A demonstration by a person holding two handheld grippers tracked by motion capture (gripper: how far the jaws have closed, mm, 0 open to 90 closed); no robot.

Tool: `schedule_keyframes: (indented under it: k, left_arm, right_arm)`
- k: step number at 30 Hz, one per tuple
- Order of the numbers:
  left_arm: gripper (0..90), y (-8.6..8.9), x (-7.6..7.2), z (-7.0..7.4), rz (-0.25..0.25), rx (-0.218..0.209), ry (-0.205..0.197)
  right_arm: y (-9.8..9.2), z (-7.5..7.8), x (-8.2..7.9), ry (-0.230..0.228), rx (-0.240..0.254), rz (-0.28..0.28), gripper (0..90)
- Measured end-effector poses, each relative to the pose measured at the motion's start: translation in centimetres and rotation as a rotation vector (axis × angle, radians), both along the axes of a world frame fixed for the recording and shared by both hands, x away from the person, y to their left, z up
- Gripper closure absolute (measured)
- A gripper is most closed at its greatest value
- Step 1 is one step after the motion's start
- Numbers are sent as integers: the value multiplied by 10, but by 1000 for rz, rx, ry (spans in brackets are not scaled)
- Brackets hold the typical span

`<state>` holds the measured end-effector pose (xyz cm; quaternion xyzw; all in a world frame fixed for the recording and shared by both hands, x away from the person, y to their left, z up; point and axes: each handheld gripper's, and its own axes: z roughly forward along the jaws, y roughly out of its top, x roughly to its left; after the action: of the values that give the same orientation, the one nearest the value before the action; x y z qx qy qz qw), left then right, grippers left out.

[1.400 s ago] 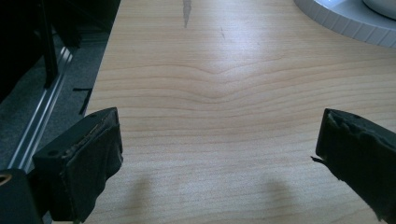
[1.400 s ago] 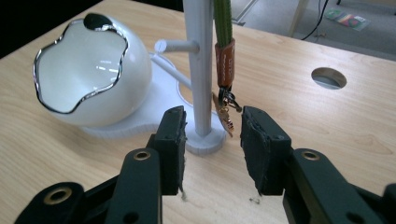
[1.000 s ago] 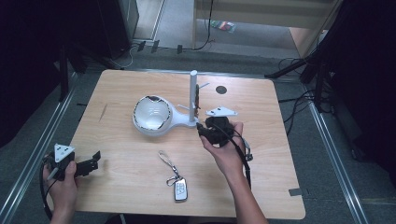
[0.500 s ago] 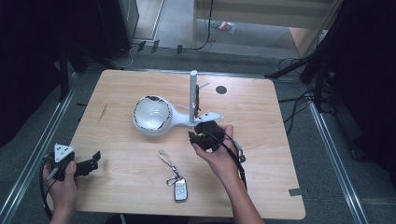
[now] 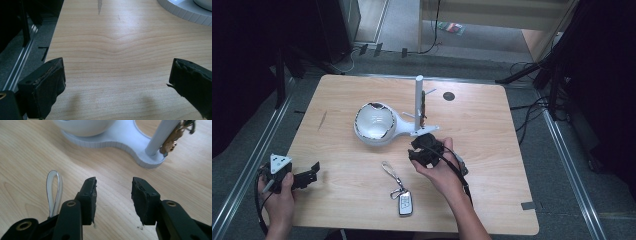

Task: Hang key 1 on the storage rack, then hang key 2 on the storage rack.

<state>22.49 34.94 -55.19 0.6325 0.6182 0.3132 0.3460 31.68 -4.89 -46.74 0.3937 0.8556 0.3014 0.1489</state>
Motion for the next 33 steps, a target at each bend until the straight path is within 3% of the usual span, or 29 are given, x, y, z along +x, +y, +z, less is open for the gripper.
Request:
schedule_keyframes:
  k: [13,20,27,33]
  left_arm:
    - [8,0,0,0,-3,4,5]
    - [8,0,0,0,-4,4,5]
    - [8,0,1,0,-5,5,6]
    - [9,-1,1,0,-4,6,9]
  right_arm:
    - [10,-10,-4,49,-50,43,565]
    - [16,-16,-6,90,-84,65,564]
    - [24,-21,-9,134,-133,127,565]
    - [29,-24,-10,170,-148,132,559]
